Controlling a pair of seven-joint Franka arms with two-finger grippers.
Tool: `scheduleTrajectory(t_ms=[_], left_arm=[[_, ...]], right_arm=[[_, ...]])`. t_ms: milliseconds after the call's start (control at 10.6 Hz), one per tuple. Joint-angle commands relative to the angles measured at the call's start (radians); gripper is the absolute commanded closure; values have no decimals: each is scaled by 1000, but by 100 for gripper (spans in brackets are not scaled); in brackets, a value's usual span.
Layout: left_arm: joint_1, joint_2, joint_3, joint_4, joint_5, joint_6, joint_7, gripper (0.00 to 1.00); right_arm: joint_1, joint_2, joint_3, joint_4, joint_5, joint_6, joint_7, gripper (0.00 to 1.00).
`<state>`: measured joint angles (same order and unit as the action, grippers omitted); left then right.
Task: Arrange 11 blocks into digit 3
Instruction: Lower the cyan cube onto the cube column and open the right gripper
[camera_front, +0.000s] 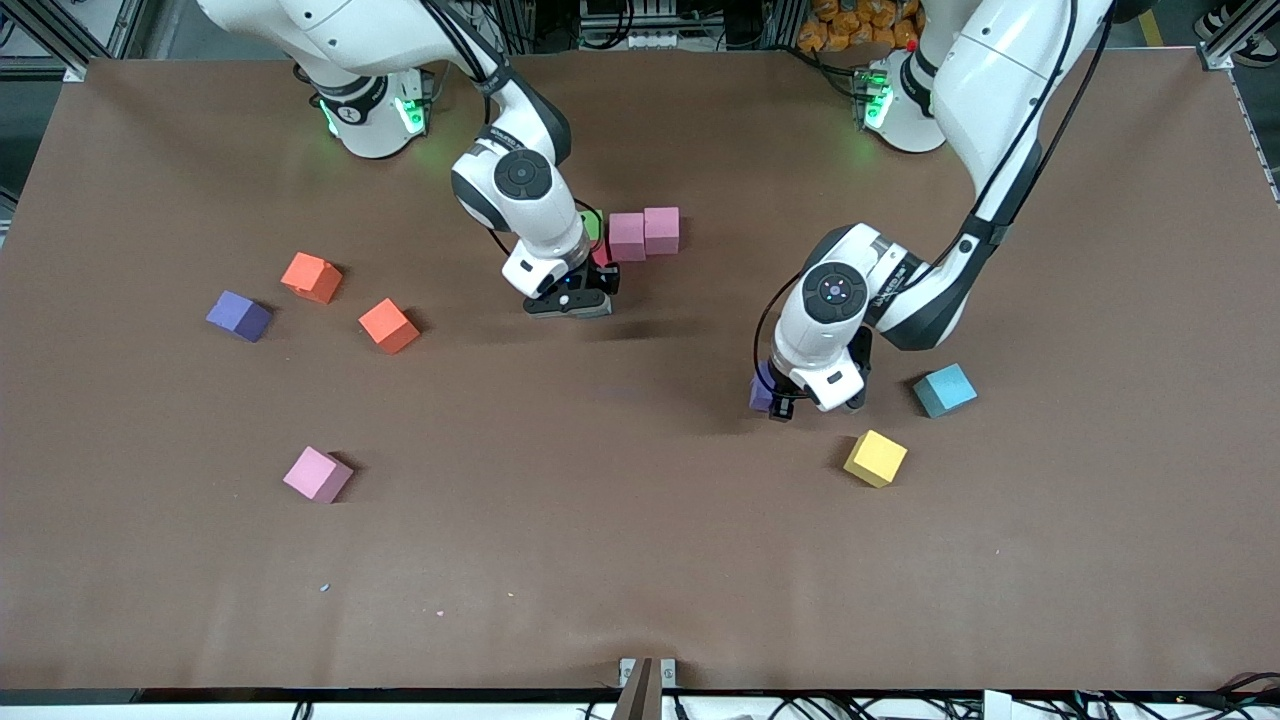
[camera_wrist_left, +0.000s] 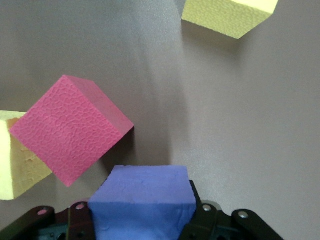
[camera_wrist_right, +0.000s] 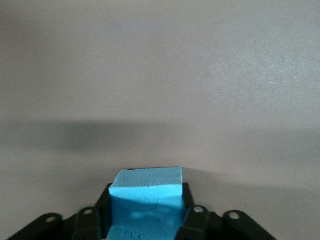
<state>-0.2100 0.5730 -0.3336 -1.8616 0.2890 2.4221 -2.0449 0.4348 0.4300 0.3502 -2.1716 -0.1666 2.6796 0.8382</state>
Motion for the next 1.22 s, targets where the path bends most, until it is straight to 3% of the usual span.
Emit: scheduleTrajectory(t_ms=[0,188,471,659,847,1130], left_arm=[[-6,5,-8,16,12,-17,-32,100],[-11,7,-10,24,-1,-17,-84,100],[-77,22,-8,45,-34,-18,-217,100],[-141,83,-7,126,-36,-59,-315,100],[-221,148,-4,244,-37,-93,-447,100],[-342,179,-2,268,-37,-97,-564,100]], right_arm=[[-4,-2,-8,4,-30,-1,4,0],[-31,-5,-11,45,-30,-41,-54,0],[-106,-33,-8,168,-22,-241,-132,0],[-177,-36,0,205,-19,-288,-165,0],[-287,-28,0,240,-14,-288,-372,0],[-436,-16,16,251,-13,-288,-701,0]])
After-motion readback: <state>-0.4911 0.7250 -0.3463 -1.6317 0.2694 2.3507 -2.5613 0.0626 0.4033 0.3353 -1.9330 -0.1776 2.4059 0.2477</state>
